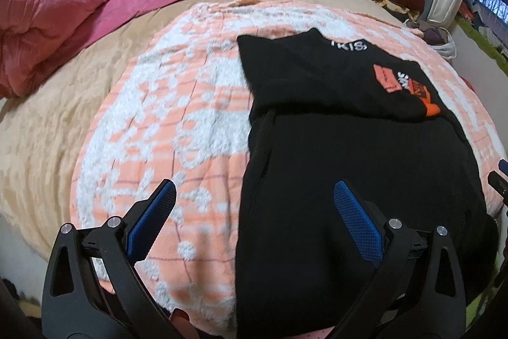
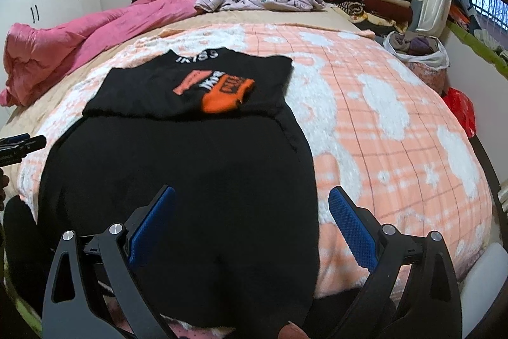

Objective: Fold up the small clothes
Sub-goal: 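Grasp the black sweatshirt hem with both tools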

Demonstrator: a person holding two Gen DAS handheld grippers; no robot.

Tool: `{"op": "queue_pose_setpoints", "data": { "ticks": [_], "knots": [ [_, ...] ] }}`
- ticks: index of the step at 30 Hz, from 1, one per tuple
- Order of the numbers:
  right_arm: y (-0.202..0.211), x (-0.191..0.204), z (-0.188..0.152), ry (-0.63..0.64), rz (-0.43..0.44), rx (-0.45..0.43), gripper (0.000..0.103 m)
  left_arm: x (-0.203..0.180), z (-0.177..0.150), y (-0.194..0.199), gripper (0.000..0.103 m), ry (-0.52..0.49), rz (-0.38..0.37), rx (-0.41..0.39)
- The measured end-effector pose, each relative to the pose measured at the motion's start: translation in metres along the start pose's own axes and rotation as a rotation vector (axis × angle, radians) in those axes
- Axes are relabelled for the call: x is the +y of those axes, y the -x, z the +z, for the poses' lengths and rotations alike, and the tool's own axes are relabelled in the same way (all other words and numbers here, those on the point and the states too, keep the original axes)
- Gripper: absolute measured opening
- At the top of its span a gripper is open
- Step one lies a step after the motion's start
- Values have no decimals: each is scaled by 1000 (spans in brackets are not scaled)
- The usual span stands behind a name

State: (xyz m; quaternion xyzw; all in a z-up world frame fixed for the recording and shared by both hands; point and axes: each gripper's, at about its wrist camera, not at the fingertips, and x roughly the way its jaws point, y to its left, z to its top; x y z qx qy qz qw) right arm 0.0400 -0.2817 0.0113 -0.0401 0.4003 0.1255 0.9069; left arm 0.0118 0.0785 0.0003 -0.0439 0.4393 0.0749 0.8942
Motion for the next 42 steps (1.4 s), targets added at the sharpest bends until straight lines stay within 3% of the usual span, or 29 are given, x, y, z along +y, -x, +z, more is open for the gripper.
{"op": "queue_pose_setpoints", "data": {
  "ticks": [12,29,39,42],
  "knots": [
    [-5,-15,-27,-31,-3,60,96,23,-37,-3,92,35,-9,63],
    [5,-28,-51,-37,-4,93,96,18,-78,-1,35,22,-137,159],
    [3,-32,-65,-34,19,141,94,9,-86,-12,35,4,-161,197],
    [-3,-35,-68,-55,42,170,79,4,-88,-14,35,-14,-153,200]
  ]
}}
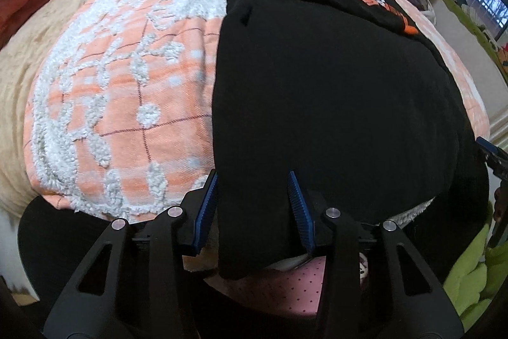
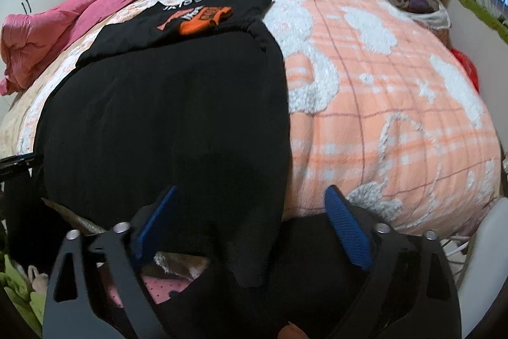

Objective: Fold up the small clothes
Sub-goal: 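Grasp the black sweatshirt hem with both tools, then lift the hem with both tools and fold it over toward the collar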

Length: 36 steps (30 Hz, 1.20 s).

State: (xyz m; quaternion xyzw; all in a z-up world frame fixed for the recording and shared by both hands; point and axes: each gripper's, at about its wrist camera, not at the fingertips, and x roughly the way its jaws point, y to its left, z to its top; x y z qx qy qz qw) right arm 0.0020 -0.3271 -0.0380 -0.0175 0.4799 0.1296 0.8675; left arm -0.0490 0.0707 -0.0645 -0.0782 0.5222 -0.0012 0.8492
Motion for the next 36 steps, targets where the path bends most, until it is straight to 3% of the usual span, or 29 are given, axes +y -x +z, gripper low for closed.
{"op": "queue_pose_setpoints", "data": {
  "ticks": [3,6,8,13,16,17,23,36],
  "knots": [
    [-7,-3,-1,-17,34,19,66,-2,-2,0,35,-9,6,0],
    [-14,-5,-2,-31,50,51,35,-2,-4,2,30,-10,-2,1],
    [-14,-6,-3,-25,52,43,22,0,-5,2,30,-5,-8,2],
    [-18,-12,-4,-55,88,48,22,3,-6,0,30,5,-15,10],
    [-17,-11,-3,-48,98,45,14,2,-6,0,30,5,-13,10],
    [-15,-10,-2,-41,103,39,9,2,-6,0,28,4,-13,9],
    [7,-11,5,-40,159,-35,8,-2,-5,6,7,-7,1,-4],
    [44,-16,32,-67,258,-187,8,-5,6,44,4,0,-34,-91]
  ]
}}
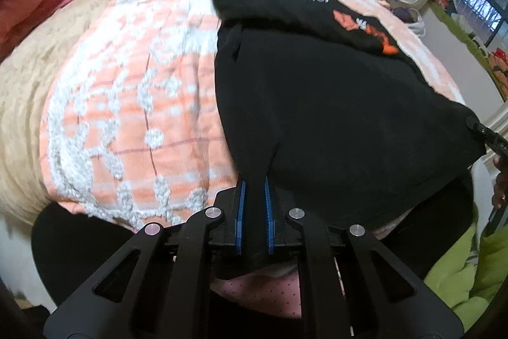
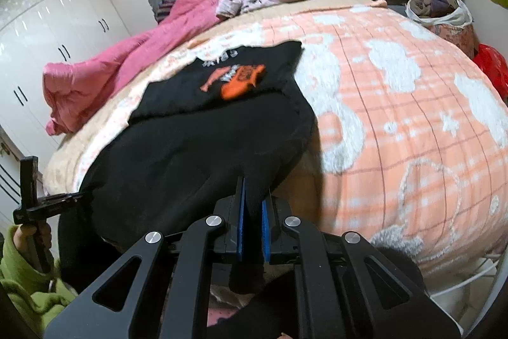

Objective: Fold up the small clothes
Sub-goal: 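Lift the hem with both tools and fold it over toward the collar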

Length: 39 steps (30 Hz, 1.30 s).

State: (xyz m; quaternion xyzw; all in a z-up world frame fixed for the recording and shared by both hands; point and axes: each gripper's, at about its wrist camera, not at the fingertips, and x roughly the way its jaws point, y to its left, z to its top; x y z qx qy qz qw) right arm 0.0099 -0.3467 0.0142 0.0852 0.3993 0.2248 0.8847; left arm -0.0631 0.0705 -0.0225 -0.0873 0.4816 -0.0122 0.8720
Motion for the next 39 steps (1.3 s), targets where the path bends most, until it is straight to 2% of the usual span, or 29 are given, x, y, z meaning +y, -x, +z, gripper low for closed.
{"op": "queue_pose_setpoints", "data": {
  "ticks": [6,15,25,33,39],
  "knots": [
    [8,1,19,-1,26,-63,8,4,22,15,4,25,-23,-61],
    [10,2,56,-8,45,-166,8,11,64,17,4,55,-4,-140],
    [-11,3,100,-13,27,-216,8,12,122,12,4,97,7,-227],
    [-38,-4,139,-24,17,-236,8,21,168,-8,4,141,10,-244],
    [-69,-10,170,-20,7,-218,8,29,198,-31,4,166,29,-229]
  ]
}}
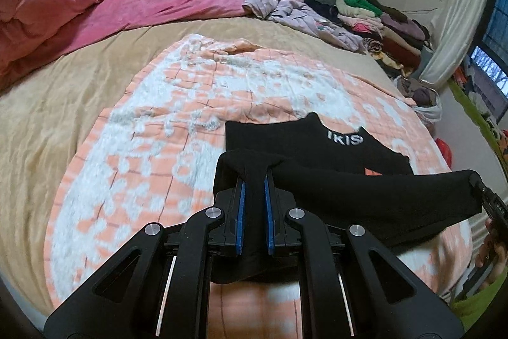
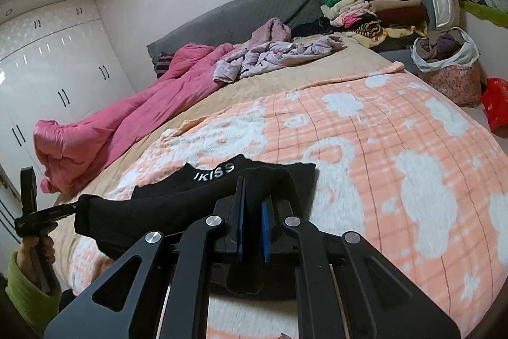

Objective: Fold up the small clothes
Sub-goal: 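Lift the hem with both tools and fold it over toward the collar, then open both tools to release the folded hem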

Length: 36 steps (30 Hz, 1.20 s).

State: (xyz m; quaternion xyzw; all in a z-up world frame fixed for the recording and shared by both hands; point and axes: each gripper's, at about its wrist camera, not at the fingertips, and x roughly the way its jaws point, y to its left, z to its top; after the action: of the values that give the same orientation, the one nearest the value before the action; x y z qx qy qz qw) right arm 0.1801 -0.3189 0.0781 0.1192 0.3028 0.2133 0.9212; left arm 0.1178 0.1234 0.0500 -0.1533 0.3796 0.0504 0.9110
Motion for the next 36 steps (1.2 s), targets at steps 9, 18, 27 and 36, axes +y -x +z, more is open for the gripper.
{"op": "queue_pose_setpoints", "data": {
  "ticks": [9,18,27,36],
  "knots": [
    [-69,-18,14,-37,-68,101,8,2,17,-51,4,15,48,67],
    [-103,-33,-2,-58,-113,139,8,8,13,-84,5,22,83,106],
    [-103,-35,-7,-13,-183,135,60,-4,10,-86,21,-24,105,76],
    [-67,-12,-7,108,-175,45,67,-20,14,-53,57,-73,125,-16]
  ]
}}
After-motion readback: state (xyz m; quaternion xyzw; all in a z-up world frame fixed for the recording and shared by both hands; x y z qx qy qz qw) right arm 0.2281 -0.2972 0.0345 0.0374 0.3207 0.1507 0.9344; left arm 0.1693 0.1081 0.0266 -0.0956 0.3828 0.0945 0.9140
